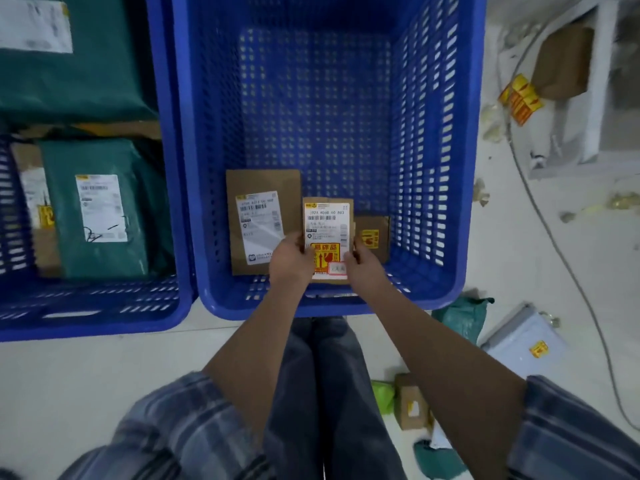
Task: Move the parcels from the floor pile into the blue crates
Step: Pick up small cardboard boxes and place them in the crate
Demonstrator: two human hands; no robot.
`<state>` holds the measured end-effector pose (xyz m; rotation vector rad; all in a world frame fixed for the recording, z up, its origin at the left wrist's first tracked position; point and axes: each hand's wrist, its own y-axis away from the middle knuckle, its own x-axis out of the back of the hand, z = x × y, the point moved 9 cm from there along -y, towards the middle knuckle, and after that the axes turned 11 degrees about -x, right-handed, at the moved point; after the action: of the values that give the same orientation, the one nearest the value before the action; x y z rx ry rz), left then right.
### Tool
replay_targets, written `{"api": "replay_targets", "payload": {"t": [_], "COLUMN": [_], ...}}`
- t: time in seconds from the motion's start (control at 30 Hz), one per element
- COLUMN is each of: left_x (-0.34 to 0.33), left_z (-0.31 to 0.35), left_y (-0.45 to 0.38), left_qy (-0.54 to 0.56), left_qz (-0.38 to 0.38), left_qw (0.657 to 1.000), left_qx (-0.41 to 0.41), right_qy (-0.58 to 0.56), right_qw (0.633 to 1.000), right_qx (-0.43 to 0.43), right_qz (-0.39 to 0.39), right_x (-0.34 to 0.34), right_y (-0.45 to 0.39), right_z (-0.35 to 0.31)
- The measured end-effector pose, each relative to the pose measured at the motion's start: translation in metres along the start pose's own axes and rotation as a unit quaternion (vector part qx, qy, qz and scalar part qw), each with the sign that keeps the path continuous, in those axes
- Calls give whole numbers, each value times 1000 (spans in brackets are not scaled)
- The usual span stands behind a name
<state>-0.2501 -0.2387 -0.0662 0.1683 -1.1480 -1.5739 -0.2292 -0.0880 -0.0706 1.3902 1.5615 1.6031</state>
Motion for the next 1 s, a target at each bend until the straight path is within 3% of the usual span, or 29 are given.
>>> {"api": "replay_targets", "payload": {"t": [0.33, 0.6, 0.73, 0.87, 1.0], "left_x": [-17, -17, -11, -5, -10], "left_z": [-11, -19, -21, -9, 9], "left_y": [-18, -33, -34, -21, -9], "left_qy": [-102, -264, -276, -252, -223], "left_qz": [12, -30, -36, -41, -54], "left_qw": [994, 964, 960, 967, 973], "left_qx": [-25, 10, 21, 26, 6], "right_qy": [38, 131, 175, 120, -45], "right_qw": [998, 990, 984, 992, 999], "right_qx": [-24, -41, -29, -42, -14], "right_qz": [33, -25, -25, -16, 10], "right_x": [-1, 3, 9, 22, 46], "right_y": [-35, -56, -57, -42, -17], "right_z": [20, 14, 2, 3, 7]}}
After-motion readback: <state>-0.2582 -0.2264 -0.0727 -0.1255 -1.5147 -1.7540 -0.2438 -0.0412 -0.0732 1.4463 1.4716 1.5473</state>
